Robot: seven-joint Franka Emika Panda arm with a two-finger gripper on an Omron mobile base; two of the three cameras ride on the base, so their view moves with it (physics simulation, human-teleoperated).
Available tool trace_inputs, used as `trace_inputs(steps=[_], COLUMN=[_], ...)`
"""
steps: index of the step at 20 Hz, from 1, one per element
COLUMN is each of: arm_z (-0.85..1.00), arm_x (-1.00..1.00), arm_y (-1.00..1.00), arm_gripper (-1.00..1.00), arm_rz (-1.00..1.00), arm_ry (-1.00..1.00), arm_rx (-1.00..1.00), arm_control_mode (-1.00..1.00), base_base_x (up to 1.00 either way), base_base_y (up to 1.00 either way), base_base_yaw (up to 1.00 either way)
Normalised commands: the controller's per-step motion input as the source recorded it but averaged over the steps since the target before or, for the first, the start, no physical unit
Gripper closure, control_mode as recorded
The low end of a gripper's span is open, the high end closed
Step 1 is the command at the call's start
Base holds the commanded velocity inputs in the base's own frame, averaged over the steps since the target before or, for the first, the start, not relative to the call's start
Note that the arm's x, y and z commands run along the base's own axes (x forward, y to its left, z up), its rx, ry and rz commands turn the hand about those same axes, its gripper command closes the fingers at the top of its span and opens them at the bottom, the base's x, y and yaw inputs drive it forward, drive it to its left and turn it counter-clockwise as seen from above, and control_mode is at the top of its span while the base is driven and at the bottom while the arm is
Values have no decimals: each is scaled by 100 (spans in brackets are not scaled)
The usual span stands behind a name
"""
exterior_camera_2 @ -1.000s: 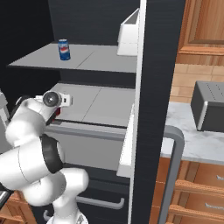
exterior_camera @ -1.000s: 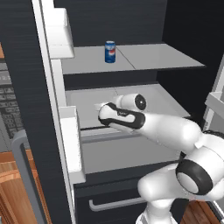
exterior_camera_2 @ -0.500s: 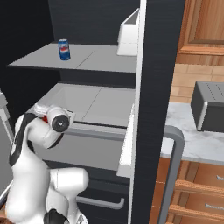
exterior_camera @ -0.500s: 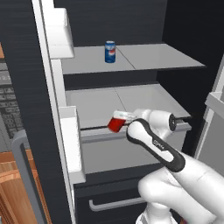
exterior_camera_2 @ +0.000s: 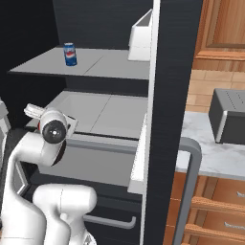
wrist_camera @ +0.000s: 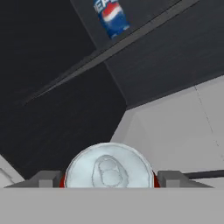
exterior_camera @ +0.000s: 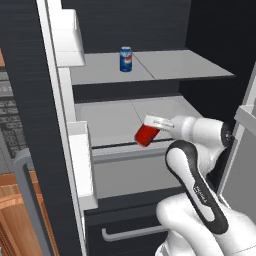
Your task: Open the fridge, grab two sodas, and place both sodas inside the bowl with ice on the dining counter.
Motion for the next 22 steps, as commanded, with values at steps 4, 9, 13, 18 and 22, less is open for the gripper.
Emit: trace_inputs(steps=[4, 9, 13, 18, 22], arm_z=[80, 48, 23, 0, 0], arm_x=[-68, -78, -69, -4, -29], arm_y=[-26, -11, -8, 0, -4], arm_gripper=[100, 100, 100, 100, 100], arm_rz=[-2, -2, -2, -1, -4], arm_ry=[9, 8, 0, 0, -12], arm_rx=[0, 0, -3, -3, -2], arm_control_mode=[-100, -100, -100, -100, -100], base_base_x=[0, 0, 0, 0, 0], base_base_y=[0, 0, 0, 0, 0], base_base_yaw=[0, 0, 0, 0, 0])
